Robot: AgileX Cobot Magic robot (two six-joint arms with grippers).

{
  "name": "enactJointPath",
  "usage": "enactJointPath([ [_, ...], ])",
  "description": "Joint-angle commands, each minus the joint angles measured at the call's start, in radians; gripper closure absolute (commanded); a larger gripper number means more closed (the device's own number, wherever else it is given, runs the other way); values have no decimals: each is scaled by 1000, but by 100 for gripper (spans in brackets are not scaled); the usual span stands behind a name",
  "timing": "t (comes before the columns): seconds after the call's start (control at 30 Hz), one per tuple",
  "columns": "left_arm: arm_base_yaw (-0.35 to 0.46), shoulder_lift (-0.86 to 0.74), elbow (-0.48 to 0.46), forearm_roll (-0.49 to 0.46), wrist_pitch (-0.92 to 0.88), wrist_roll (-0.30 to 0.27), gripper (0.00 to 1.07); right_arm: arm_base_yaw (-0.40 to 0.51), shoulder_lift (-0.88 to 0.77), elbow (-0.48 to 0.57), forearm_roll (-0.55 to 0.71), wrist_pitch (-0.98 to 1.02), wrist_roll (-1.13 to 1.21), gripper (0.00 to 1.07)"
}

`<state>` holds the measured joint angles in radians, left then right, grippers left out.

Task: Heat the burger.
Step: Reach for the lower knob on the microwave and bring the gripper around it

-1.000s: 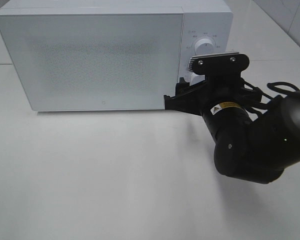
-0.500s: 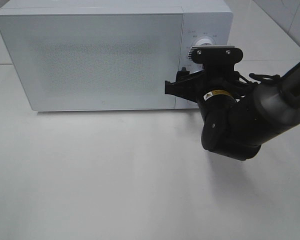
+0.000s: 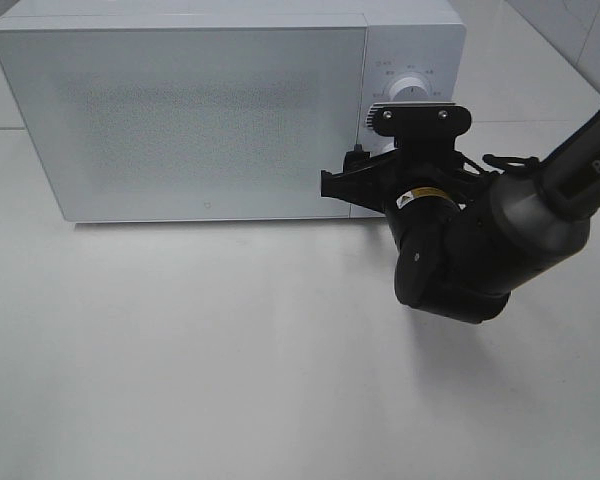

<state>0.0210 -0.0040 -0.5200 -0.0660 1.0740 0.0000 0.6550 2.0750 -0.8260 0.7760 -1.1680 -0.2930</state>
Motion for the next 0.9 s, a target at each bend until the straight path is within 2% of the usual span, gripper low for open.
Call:
enactJointPath([
  [0.03,1,-25,3,-6,-8,0,8,-4,1,-17,-1,-41,8,46],
  [0.07,1,-25,3,-6,-8,0,8,-4,1,-17,-1,-41,8,46],
  [0.1,1,-25,3,-6,-8,0,8,-4,1,-17,-1,-42,8,50],
  [0.13,1,-25,3,-6,-8,0,8,-4,1,-17,-1,-42,10,62],
  [0.17,1,-25,3,-6,-8,0,8,-4,1,-17,-1,-42,10,62],
  [0.2,1,-25,3,-6,-8,0,8,-4,1,-17,-1,-37,11,78],
  [0.23,1,-25,3,-6,-8,0,8,-4,1,-17,-1,-37,11,78],
  [0.27,1,-25,3,-6,-8,0,8,-4,1,-17,-2,-35,18,95],
  [0.3,1,-25,3,-6,-8,0,8,-4,1,-17,-3,-33,19,101],
  [0.33,1,-25,3,-6,-8,0,8,-4,1,-17,-3,-33,19,101],
  [0.37,1,-25,3,-6,-8,0,8,-4,1,-17,-4,-30,20,107],
  [0.6,1,-25,3,-6,-8,0,8,-4,1,-17,-11,-23,51,107],
  [0.73,1,-25,3,-6,-8,0,8,-4,1,-17,-27,-12,166,107],
  [0.77,1,-25,3,-6,-8,0,8,-4,1,-16,-54,-6,262,107],
  [0.87,1,-25,3,-6,-8,0,8,-4,1,-16,-62,-1,293,107],
  [0.9,1,-25,3,-6,-8,0,8,-4,1,-16,-86,11,432,107],
])
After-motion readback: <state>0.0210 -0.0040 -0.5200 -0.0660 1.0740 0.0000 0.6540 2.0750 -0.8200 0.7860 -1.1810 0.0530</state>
